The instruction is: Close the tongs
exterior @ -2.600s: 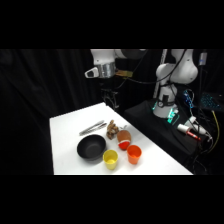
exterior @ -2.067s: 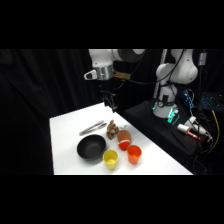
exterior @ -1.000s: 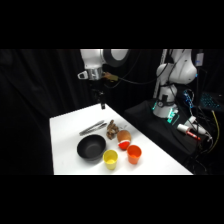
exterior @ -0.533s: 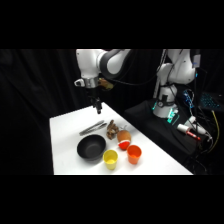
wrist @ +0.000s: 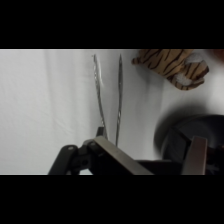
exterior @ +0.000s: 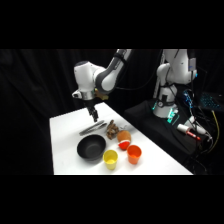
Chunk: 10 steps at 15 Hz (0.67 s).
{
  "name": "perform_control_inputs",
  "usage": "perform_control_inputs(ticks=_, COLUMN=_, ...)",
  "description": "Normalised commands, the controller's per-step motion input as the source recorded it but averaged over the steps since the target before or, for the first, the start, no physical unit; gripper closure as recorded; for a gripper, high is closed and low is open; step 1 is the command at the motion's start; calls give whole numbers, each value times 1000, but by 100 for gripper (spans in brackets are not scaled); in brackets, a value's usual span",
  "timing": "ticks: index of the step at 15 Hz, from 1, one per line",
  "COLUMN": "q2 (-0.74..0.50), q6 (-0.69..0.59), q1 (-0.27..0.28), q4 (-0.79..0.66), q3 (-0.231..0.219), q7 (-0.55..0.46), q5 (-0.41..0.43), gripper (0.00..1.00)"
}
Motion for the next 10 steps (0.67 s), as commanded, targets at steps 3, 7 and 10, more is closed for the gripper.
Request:
perform_control_inputs(ticks=3, q2=290, q6=119, q1=-100, q4=308, q3=1, q7=-153, q5=-96, gripper=0)
perform_control_inputs(ticks=7, q2=259, q6=79, q1=-137, q4=274, q3=21, q7=-187, q5=-25, gripper=0)
perform_control_inputs(ticks=10, q2=233, q6=80, q1=-131, q4=208, q3=81, q7=-199, q5=42, gripper=0)
